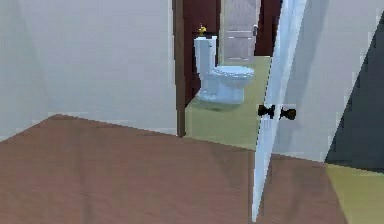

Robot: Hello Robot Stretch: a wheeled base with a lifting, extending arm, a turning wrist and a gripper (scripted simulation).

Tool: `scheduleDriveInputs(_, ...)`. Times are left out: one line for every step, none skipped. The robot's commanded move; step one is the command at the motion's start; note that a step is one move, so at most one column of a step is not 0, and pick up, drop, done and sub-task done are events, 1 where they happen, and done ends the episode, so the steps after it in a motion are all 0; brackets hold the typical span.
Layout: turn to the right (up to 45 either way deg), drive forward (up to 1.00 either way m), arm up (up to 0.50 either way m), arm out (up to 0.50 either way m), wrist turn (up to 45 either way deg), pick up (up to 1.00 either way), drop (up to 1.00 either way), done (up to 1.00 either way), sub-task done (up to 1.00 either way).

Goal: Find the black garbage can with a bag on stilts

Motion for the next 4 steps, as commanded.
scheduleDriveInputs(0.0, 1.0, 0.0, 0.0, 0.0, 0.0, 0.0, 0.0, 0.0)
scheduleDriveInputs(0.0, 0.4, 0.0, 0.0, 0.0, 0.0, 0.0, 0.0, 0.0)
scheduleDriveInputs(27.0, 0.0, 0.0, 0.0, 0.0, 0.0, 0.0, 0.0, 0.0)
scheduleDriveInputs(0.0, 0.95, 0.0, 0.0, 0.0, 0.0, 0.0, 0.0, 0.0)
